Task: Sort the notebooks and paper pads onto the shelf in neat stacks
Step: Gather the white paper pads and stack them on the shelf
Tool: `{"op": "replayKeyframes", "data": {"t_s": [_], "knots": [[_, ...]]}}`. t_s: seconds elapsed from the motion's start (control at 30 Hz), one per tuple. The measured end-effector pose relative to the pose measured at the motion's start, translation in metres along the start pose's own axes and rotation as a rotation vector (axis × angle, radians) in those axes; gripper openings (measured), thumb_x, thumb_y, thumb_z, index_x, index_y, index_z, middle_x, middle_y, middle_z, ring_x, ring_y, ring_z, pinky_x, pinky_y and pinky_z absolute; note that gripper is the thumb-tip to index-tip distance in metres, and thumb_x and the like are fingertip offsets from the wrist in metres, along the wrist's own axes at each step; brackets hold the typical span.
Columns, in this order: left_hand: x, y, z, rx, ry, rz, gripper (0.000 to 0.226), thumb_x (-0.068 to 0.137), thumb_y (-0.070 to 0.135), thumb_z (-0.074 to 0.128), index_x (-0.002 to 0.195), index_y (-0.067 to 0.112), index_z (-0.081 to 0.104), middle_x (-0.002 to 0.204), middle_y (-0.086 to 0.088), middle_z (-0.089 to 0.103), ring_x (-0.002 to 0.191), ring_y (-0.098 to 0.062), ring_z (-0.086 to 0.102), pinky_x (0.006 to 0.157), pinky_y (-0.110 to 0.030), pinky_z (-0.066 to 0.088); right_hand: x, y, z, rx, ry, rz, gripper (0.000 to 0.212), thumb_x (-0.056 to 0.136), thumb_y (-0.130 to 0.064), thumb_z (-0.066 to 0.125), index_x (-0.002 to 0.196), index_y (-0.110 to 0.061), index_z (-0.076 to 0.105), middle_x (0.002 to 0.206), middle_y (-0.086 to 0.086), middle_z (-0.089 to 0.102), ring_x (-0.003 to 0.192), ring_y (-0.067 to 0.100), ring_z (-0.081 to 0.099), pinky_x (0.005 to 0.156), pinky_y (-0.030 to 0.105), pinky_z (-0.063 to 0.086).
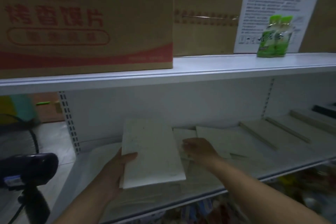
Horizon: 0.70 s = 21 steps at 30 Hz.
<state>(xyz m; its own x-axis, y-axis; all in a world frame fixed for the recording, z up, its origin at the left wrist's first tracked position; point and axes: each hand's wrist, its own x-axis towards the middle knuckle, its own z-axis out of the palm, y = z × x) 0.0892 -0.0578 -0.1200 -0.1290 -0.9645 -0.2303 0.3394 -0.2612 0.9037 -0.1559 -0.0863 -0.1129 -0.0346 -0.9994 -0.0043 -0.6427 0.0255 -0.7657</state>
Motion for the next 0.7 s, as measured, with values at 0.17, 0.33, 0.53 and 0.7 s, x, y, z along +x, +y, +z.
{"op": "replayKeyframes", "data": {"t_s": [0.17,0.33,0.53,0.7], "knots": [[0.010,-0.004,0.026,-0.006,0.029,-0.039,0.025,0.092,0.017,0.054,0.116,0.024,0.057,0.103,-0.014,0.068,0.093,-0.033,0.064,0.083,-0.046,0.051,0.037,0.051,-0.025,-0.564,0.140,0.210,0.075,0.087,-0.065,0.041,0.141,-0.014,0.034,0.144,0.011,0.036,0.132,0.029,0.035,0.105,0.041,0.034],[0.020,-0.008,0.039,0.066,0.065,-0.045,0.020,0.093,0.012,0.051,0.109,0.022,0.058,0.094,-0.013,0.071,0.093,-0.033,0.064,0.089,-0.048,0.049,0.058,0.052,-0.016,-0.709,0.097,0.268,0.062,0.088,-0.059,0.041,0.133,-0.015,0.041,0.137,0.012,0.039,0.125,0.031,0.039,0.098,0.046,0.037],[0.016,-0.006,0.028,0.102,0.024,-0.092,0.044,0.068,0.020,0.072,0.110,0.018,0.063,0.108,-0.019,0.069,0.101,-0.040,0.064,0.096,-0.057,0.046,0.051,0.055,-0.032,-0.722,0.229,0.051,0.033,0.096,-0.012,0.034,0.124,-0.006,0.050,0.132,0.013,0.052,0.120,0.027,0.051,0.097,0.030,0.039],[0.020,-0.002,0.030,0.143,-0.064,-0.142,0.044,0.078,0.016,0.068,0.121,0.011,0.060,0.109,-0.020,0.068,0.098,-0.036,0.063,0.093,-0.047,0.046,0.012,0.047,-0.054,-0.550,0.462,-0.293,0.040,0.096,-0.010,0.032,0.132,-0.007,0.049,0.132,0.014,0.055,0.112,0.029,0.059,0.088,0.031,0.046]]}}
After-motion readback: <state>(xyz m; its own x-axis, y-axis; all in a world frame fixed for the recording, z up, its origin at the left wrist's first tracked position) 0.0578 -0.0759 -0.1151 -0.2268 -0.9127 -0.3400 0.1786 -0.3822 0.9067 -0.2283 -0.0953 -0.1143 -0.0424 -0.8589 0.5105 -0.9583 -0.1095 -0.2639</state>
